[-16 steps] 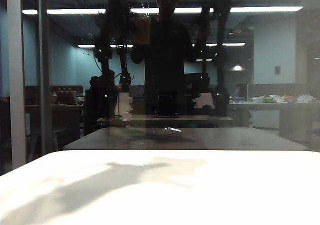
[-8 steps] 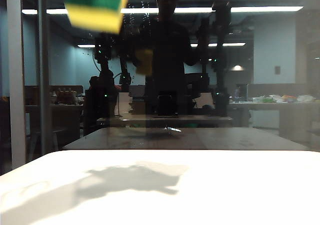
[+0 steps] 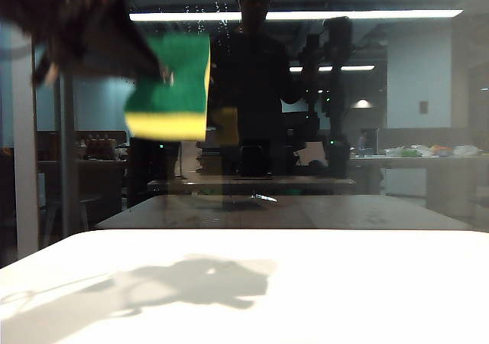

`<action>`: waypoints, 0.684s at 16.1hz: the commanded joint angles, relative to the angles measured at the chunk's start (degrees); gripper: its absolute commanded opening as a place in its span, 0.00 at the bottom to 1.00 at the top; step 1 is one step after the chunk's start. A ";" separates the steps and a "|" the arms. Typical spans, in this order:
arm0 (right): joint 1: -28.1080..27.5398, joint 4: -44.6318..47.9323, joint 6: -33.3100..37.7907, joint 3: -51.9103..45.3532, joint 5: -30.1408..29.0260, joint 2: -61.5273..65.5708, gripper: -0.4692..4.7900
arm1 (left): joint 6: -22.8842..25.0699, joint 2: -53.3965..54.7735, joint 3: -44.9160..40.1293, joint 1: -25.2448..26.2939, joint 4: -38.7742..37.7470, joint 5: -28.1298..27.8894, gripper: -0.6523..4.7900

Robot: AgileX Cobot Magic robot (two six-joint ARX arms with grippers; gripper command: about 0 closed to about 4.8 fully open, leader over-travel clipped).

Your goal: Reach upward to find where there is water on the glass, pick up the sponge from the table, dry the water, and finally place the sponge back on the table.

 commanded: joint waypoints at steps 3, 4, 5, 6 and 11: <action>0.07 1.36 1.36 -3.56 0.13 -2.21 0.09 | -2.86 7.82 -2.80 -0.07 5.97 4.28 0.11; 0.07 1.36 1.75 -4.22 0.11 -2.62 0.09 | -3.04 10.29 -2.80 -0.07 6.51 5.99 0.11; 0.09 1.33 1.75 -4.81 0.11 -2.84 0.09 | -3.67 13.03 -2.80 -0.07 7.50 7.21 0.11; 0.07 1.33 1.75 -5.38 0.11 -3.17 0.09 | -4.11 15.10 -2.80 -0.07 8.46 8.02 0.11; 0.07 1.38 1.77 -9.18 0.13 -5.44 0.09 | -6.38 24.09 -2.80 -0.07 14.45 9.57 0.11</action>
